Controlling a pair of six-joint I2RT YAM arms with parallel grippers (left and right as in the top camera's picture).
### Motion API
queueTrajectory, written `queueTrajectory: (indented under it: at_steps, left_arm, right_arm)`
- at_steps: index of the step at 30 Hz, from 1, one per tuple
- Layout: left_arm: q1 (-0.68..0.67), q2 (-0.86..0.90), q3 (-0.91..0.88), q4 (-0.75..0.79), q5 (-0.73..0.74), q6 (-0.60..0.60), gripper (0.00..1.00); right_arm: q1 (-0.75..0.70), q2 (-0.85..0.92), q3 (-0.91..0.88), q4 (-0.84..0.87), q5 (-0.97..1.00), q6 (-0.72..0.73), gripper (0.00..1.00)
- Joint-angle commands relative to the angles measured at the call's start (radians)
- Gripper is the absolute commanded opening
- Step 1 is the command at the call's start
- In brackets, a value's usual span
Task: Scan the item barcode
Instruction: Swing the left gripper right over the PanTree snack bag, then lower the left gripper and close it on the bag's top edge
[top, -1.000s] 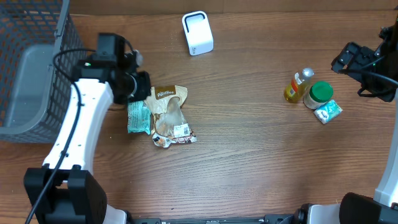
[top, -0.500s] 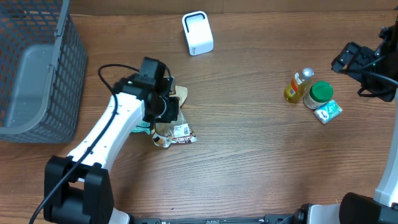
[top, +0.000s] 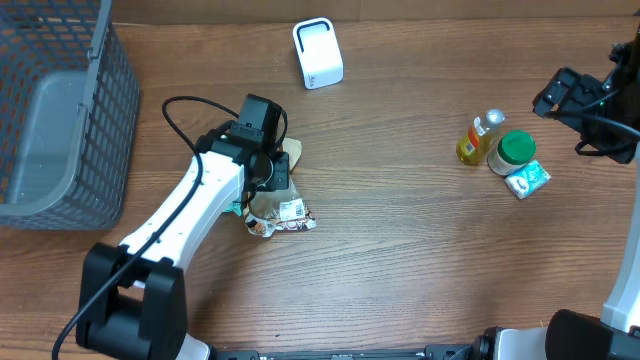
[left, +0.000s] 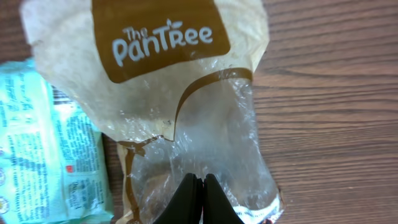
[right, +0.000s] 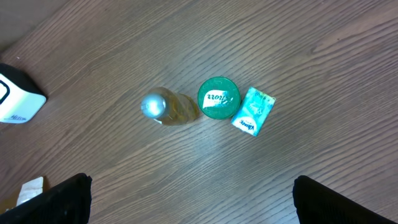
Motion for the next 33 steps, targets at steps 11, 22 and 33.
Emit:
queueTrajectory:
  at_steps: [11,22,33]
  left_arm:
    - [-0.009,0.133,-0.006,-0.005,0.311,-0.018,0.04]
    - [0.006,0.129,0.075,0.012,0.485,0.011,0.04]
    - [0.076,0.125,0.334,-0.204,0.367,0.061,0.45]
  right_arm:
    - [-0.002,-0.011,0.02,0.003,0.006,0.004,1.0]
    - [-0.002,-0.011,0.02,0.003,0.006,0.004,1.0]
    - [-0.002,-0.011,0.02,0.003,0.006,0.004,1.0]
